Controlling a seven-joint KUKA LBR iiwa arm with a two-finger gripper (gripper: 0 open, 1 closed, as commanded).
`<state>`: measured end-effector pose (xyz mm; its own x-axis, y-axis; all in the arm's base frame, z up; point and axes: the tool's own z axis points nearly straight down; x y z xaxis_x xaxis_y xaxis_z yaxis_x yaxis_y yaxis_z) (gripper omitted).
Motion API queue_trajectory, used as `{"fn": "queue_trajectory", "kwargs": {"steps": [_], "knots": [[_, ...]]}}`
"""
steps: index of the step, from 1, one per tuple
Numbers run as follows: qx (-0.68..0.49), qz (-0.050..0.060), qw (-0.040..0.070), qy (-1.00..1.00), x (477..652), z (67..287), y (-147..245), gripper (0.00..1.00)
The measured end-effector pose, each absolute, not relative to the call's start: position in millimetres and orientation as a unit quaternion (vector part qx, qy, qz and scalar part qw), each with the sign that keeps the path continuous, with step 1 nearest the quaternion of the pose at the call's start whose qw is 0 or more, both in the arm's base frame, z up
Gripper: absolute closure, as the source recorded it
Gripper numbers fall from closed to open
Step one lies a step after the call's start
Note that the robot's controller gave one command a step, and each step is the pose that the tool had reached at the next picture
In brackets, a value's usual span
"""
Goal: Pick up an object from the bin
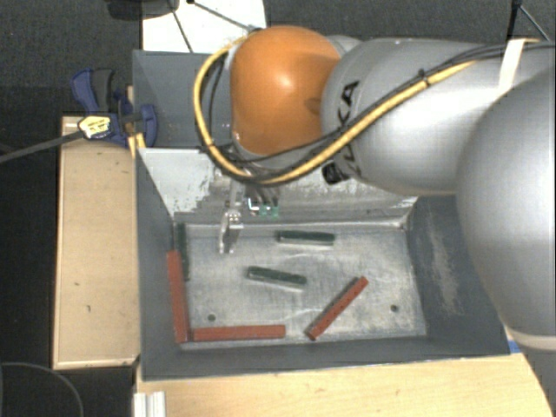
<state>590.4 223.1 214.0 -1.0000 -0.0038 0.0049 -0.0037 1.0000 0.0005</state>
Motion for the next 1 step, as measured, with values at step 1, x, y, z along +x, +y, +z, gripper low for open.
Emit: {"fn": "queue_trajectory", "kwargs": {"steps": [1], "knots": [[0.0, -0.001, -0.002, -1.0, 592.2, 219.3, 221.9, 0.0]]}}
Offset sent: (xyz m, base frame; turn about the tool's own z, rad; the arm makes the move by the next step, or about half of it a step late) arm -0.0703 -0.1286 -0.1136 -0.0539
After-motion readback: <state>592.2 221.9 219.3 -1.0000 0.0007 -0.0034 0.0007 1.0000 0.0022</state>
